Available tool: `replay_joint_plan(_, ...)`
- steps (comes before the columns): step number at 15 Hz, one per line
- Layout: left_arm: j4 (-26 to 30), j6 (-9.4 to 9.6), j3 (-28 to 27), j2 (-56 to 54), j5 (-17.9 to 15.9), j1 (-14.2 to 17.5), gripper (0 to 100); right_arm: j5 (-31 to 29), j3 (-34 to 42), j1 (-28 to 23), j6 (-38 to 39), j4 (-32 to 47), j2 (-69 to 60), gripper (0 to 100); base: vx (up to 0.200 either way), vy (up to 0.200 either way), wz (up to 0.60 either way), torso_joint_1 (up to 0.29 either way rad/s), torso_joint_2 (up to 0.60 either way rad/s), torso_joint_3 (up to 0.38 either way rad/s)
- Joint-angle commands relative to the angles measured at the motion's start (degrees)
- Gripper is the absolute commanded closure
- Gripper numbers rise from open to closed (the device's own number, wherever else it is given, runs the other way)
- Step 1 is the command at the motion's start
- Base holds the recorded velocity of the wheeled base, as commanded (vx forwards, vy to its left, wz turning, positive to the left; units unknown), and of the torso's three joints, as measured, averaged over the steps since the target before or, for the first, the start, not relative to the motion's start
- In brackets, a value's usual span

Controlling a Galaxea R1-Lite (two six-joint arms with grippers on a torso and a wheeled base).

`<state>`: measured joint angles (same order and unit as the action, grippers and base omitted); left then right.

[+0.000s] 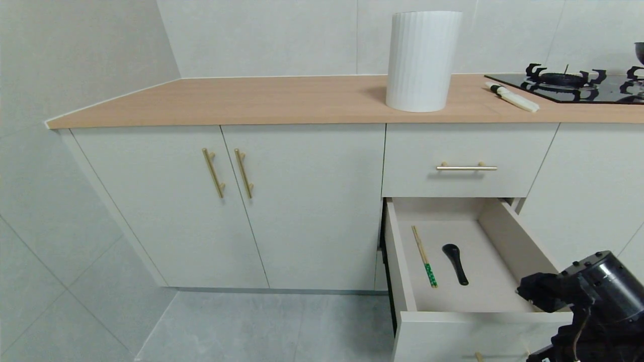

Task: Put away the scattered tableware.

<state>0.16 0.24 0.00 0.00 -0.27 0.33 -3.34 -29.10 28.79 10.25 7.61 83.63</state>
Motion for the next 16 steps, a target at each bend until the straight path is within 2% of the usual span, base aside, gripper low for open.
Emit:
replay_joint_plan(1, 0.0, 0.02, 0.0, 0.0, 0.0, 0.0, 0, -0.4, -0.2, 0.0, 0.3, -0.1, 4.7, 0, 0.0, 0.0, 0.0, 0.0, 0.0, 0.0)
replay_joint_plan(5, 0.0, 0.02, 0.0, 0.0, 0.0, 0.0, 0, -1.0, -1.3, -1.2, 1.3, -0.6, 5.5, 0, 0.0, 0.0, 0.0, 0.0, 0.0, 0.0)
replay_joint_plan(9, -0.1, 0.02, 0.0, 0.0, 0.0, 0.0, 0, -6.4, -4.3, -1.6, 7.6, -0.8, 9.3, 0, 0.0, 0.0, 0.0, 0.0, 0.0, 0.0)
replay_joint_plan(12, 0.0, 0.02, 0.0, 0.0, 0.0, 0.0, 0, -9.5, -4.2, -1.7, 9.4, -4.6, 12.1, 0, 0.0, 0.0, 0.0, 0.0, 0.0, 0.0)
replay_joint_plan(16, 0.0, 0.02, 0.0, 0.0, 0.0, 0.0, 0, -10.6, -4.5, -3.0, 9.3, -9.4, 14.5, 0, 0.0, 0.0, 0.0, 0.0, 0.0, 0.0)
